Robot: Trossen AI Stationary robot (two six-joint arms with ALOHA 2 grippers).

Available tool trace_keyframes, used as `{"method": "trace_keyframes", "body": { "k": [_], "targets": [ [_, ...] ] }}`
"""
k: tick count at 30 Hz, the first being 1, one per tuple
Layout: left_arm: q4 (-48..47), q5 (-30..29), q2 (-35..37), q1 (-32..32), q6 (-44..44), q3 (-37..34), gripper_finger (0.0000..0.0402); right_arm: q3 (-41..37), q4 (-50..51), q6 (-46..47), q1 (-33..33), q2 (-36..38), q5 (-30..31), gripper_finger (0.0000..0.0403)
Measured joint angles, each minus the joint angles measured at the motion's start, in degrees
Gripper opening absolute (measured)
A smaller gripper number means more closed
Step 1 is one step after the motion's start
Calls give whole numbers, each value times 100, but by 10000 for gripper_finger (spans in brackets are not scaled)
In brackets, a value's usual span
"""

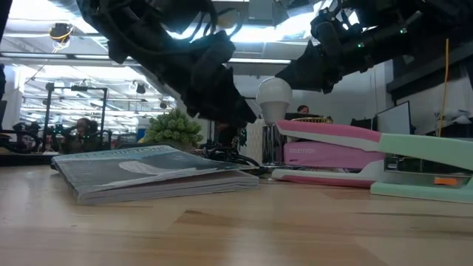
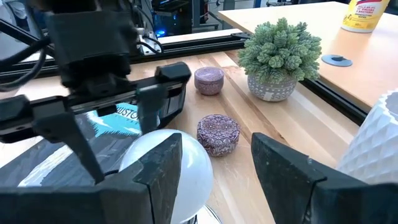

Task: Screw lightbulb
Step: Insert the white lightbulb into the silver lamp

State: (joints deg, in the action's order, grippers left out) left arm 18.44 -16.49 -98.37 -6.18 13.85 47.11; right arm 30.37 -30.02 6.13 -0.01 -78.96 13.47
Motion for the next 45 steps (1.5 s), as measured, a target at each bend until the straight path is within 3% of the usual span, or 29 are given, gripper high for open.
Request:
{"method": "trace_keyframes", "body": {
  "k": [12, 22, 45],
  "targets": [
    [80, 52, 225, -181, -677, 0, 93, 0, -1, 0, 0, 0, 0, 200],
    [787, 44, 238, -161, -687, 0, 7, 0, -1, 0, 0, 0, 0, 200],
    [742, -42, 238, 236, -510, 2, 1, -2, 2, 2, -4, 2, -229, 200]
  ]
}}
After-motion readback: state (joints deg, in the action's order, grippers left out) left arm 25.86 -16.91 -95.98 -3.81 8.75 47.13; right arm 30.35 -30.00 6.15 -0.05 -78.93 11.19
